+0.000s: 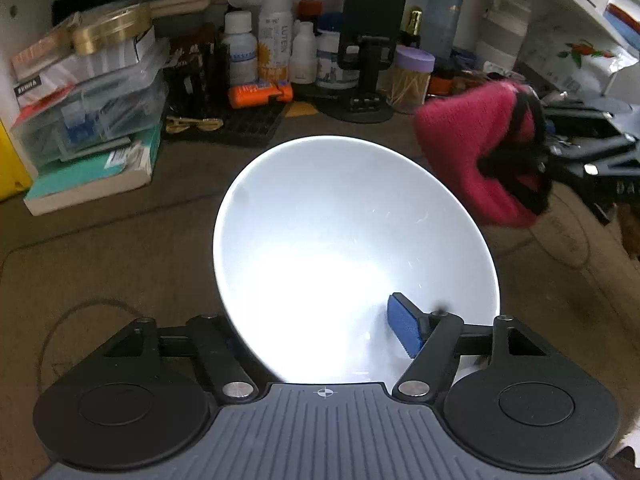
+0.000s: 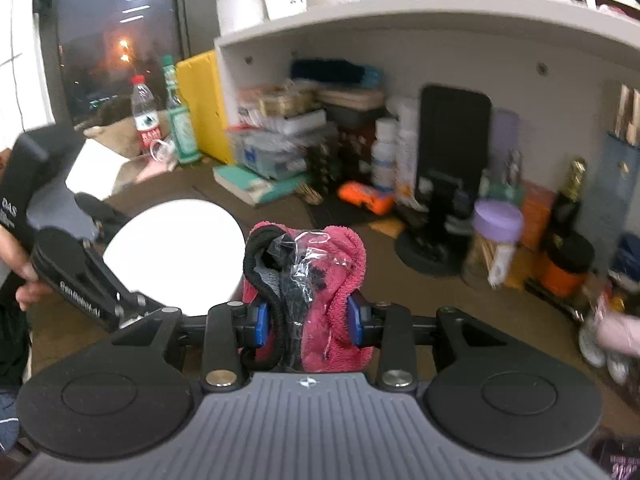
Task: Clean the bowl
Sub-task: 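Pull the towel away from the bowl with the right gripper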
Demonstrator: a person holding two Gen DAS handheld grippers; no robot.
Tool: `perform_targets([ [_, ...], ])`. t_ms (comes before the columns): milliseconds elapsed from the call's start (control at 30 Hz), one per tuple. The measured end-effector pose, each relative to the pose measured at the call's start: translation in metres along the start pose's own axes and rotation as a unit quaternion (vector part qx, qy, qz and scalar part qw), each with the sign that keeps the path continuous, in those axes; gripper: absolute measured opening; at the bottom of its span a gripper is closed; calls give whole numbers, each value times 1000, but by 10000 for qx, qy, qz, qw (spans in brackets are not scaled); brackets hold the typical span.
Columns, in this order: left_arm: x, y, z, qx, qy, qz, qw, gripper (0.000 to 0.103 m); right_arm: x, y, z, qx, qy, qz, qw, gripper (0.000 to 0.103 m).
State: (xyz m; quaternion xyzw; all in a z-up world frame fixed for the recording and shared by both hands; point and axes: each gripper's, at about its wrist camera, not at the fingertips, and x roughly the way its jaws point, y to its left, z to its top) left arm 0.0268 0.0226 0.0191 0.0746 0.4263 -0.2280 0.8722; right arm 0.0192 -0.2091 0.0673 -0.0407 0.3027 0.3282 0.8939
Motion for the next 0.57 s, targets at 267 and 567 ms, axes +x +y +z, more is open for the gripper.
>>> perform_targets([
  [267, 2, -16, 0, 30, -207, 493, 9986, 82, 41, 3, -8, 422, 37, -86, 9991, 38],
  [567, 6, -20, 9, -182, -776, 989, 9919, 97, 51, 11, -16, 556, -321, -690, 9955, 71],
])
